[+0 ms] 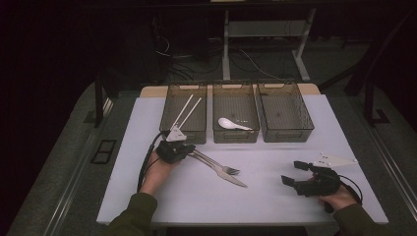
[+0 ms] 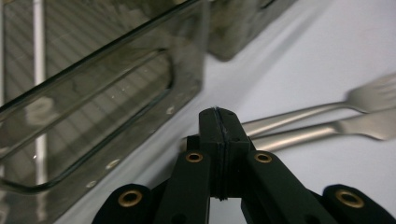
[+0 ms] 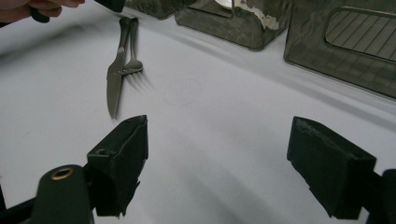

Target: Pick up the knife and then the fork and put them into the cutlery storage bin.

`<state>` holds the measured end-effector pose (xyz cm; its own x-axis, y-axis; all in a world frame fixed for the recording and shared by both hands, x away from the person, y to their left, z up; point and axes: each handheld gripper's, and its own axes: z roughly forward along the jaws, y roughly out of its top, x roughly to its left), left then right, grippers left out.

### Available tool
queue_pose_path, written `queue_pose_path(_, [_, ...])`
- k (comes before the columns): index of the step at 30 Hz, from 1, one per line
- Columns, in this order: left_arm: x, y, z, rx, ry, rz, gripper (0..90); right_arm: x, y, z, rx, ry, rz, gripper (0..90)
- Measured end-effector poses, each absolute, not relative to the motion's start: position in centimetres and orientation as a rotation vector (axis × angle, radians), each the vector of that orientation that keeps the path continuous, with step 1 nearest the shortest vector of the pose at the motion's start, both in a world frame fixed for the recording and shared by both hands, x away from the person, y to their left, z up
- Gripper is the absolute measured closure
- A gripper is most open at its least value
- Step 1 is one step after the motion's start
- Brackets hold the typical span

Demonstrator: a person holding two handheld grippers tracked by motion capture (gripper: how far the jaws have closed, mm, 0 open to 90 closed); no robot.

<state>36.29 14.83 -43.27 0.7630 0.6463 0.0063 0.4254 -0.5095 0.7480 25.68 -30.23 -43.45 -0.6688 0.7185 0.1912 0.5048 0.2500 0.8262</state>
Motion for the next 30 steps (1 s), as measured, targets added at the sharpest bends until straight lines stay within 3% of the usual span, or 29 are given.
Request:
queue_pose_path(9, [37.5,14.9,-44.4,2.222,0.834,0.369,88.8,25.7,-30.1,-43.5,1.147,2.297,1.375,20.5])
queue_pose_path(30, [37.0,13.7,-44.4,2.289,0.746,0.331,89.0,25.6,-30.0,-43.5,1.122,2.311,1.365,20.5])
